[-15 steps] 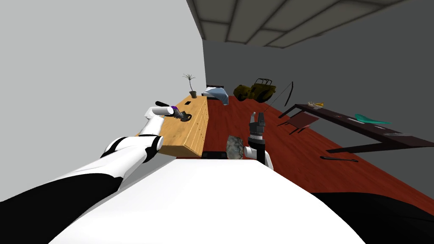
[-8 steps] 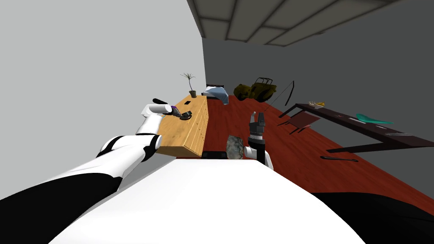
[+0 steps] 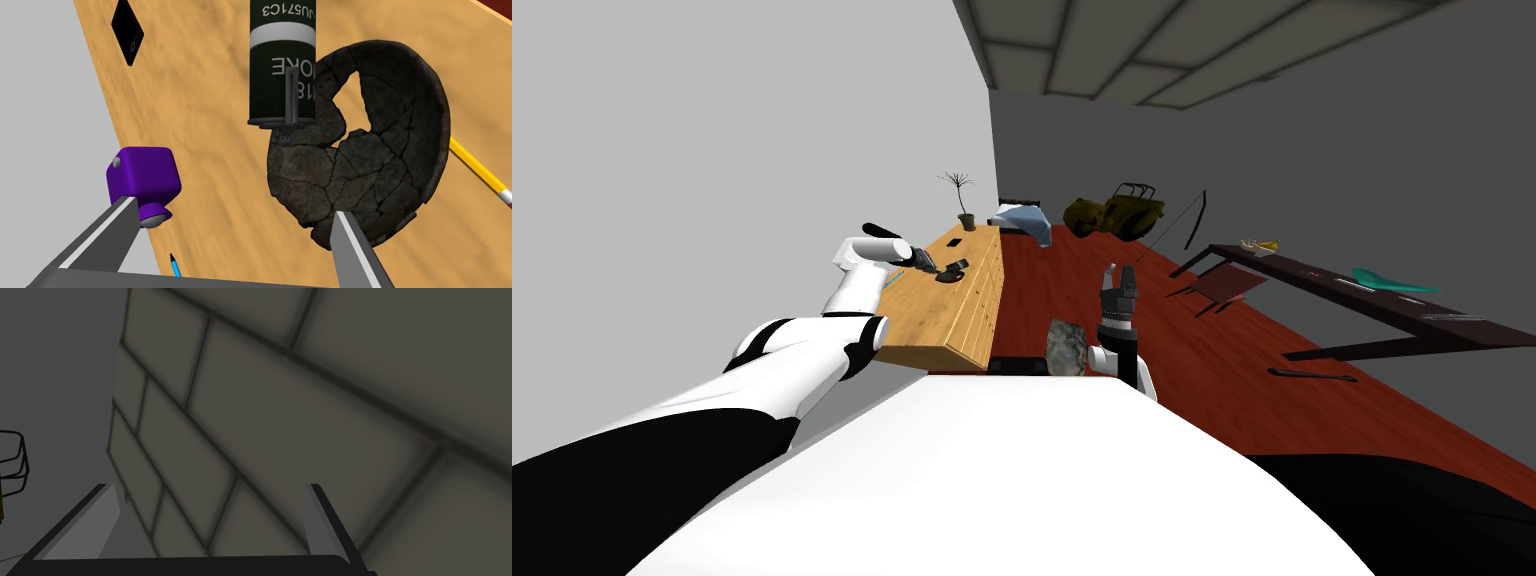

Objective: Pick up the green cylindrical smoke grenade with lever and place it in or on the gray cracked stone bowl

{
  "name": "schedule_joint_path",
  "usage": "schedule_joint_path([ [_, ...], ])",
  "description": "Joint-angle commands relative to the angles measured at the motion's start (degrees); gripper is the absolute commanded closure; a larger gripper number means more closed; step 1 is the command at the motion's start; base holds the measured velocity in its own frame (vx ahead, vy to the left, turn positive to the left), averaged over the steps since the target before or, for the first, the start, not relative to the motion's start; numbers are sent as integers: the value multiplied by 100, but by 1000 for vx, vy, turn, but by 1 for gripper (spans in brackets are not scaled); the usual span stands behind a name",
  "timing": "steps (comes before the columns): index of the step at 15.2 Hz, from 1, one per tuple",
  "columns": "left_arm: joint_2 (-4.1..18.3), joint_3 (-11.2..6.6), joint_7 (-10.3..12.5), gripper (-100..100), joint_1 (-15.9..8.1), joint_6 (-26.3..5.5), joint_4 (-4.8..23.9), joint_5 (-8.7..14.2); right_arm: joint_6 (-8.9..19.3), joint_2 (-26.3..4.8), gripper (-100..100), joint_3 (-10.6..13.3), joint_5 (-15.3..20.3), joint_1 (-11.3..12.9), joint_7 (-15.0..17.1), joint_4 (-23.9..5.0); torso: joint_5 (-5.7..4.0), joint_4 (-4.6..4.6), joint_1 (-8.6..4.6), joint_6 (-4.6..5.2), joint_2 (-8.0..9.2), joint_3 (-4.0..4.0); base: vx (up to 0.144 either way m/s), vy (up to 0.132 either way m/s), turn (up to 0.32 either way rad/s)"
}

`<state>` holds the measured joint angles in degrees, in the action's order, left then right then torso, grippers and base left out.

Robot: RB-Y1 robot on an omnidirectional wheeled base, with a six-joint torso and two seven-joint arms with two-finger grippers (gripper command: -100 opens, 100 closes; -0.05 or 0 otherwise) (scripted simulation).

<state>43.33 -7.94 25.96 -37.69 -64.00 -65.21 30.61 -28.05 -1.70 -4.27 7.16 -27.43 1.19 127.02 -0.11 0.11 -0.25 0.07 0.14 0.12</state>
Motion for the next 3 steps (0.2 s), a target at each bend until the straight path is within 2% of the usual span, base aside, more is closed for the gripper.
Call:
schedule_joint_path([
  [1, 0, 0, 0, -100, 0, 0, 0, 0, 0, 0, 0, 0, 0, 0, 0, 0, 0, 0, 0, 0, 0, 0, 0, 0, 0],
  [3, 0, 0, 0, -100, 0, 0, 0, 0, 0, 0, 0, 0, 0, 0, 0, 0, 0, 0, 0, 0, 0, 0, 0, 0, 0],
])
